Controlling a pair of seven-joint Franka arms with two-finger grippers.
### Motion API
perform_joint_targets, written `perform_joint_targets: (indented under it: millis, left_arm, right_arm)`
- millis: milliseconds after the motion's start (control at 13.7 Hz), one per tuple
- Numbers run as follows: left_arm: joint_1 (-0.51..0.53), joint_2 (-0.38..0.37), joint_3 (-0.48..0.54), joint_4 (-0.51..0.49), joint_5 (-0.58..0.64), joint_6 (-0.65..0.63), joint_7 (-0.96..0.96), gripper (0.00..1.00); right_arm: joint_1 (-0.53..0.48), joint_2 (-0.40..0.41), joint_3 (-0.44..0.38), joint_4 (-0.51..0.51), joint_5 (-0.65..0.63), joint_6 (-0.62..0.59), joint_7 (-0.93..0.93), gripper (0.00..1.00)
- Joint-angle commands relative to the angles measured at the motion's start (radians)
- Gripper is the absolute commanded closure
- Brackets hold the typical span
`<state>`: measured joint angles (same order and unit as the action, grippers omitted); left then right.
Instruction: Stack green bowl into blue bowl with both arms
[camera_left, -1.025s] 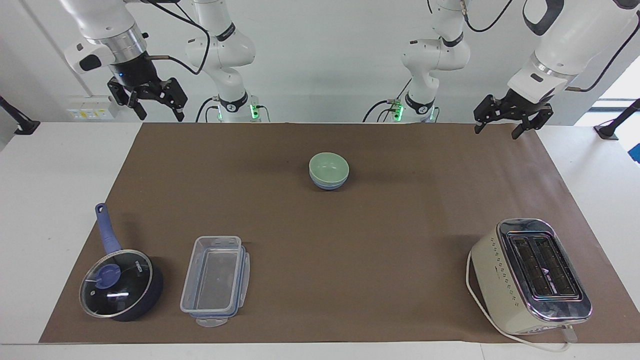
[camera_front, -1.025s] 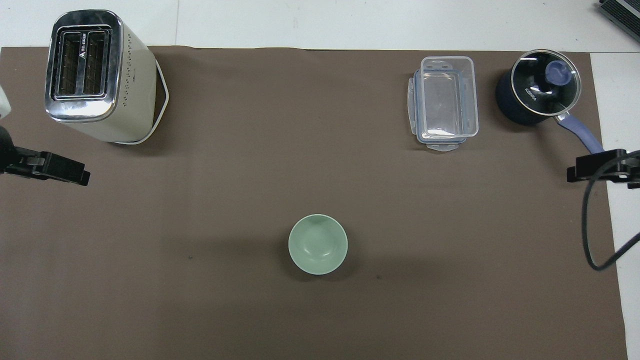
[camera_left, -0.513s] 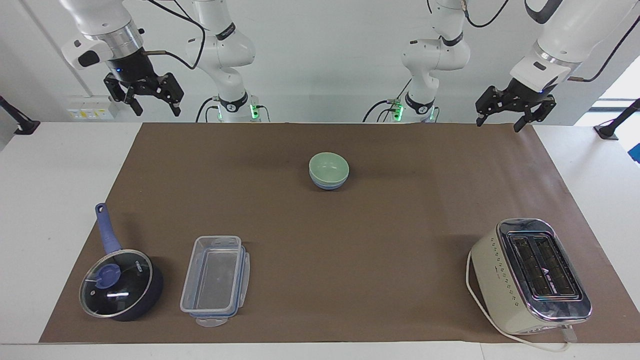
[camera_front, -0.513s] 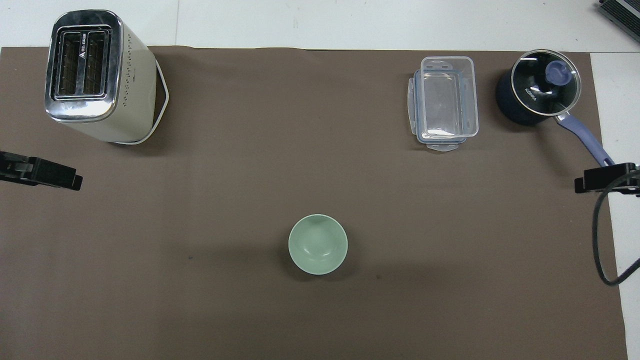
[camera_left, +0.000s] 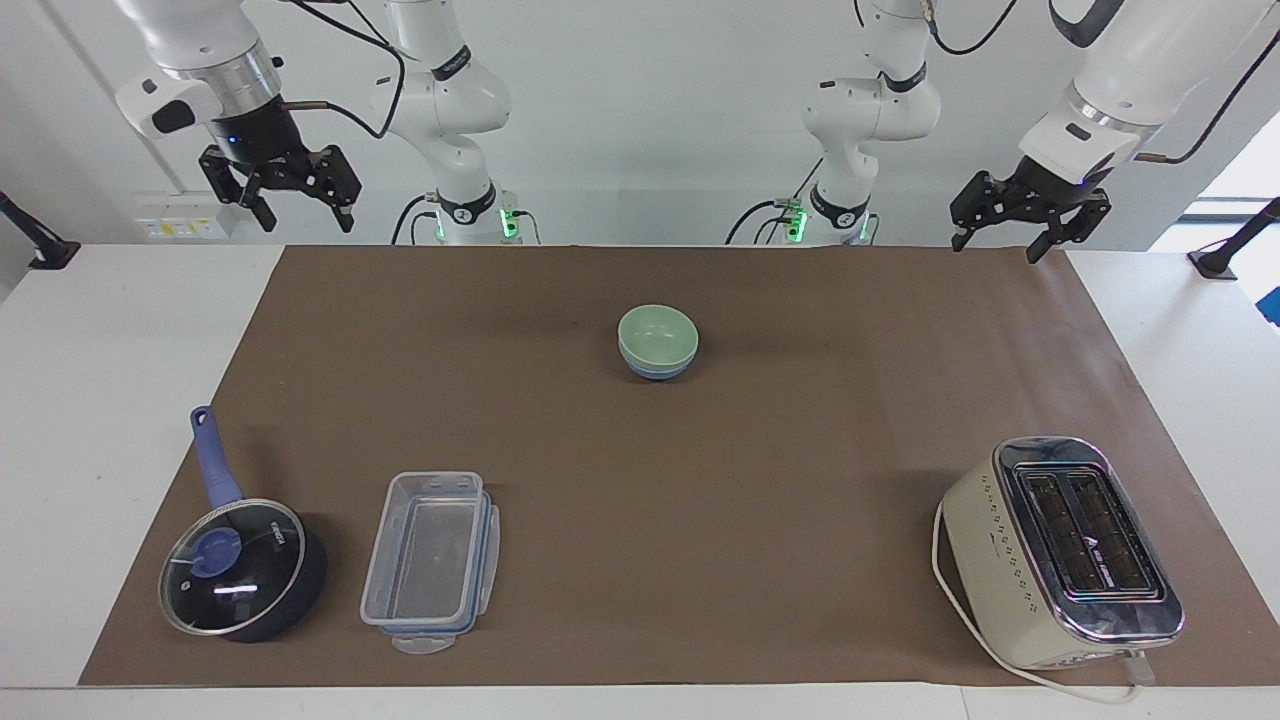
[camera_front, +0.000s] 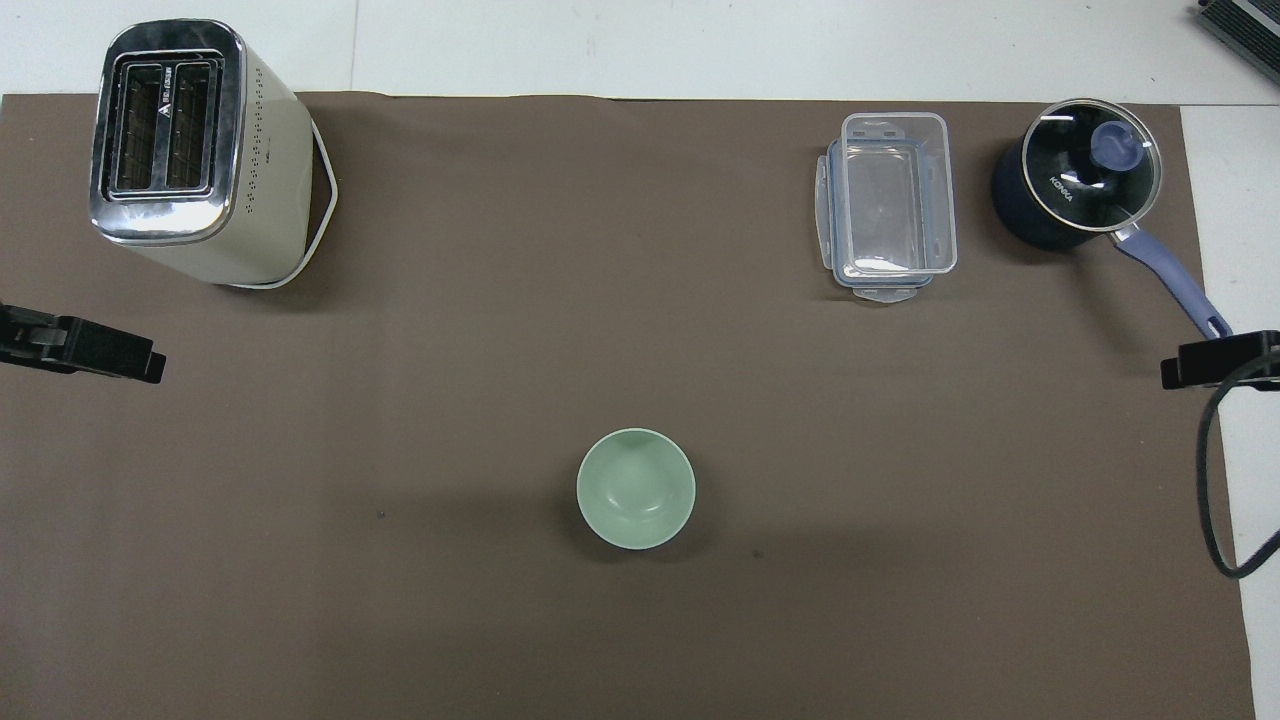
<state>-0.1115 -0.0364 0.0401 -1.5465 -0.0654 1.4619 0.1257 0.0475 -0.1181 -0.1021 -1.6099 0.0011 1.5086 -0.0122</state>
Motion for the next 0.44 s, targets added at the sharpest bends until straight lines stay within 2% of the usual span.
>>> perform_joint_targets:
  millis: [0,366]
  left_arm:
    - [0.0,-0.013,-0.002,-0.006,0.019,-0.003,0.0,0.0]
    - [0.001,-0.013,-0.003,-0.006,0.019,-0.009,0.002,0.0]
  right_arm:
    - [-0.011,-0.014,0.005,0.005,-0.027,-0.019,-0.029,0.0]
    - [-0.011,-0.014,0.007,0.007,-0.044,-0.011,-0.038,0.0]
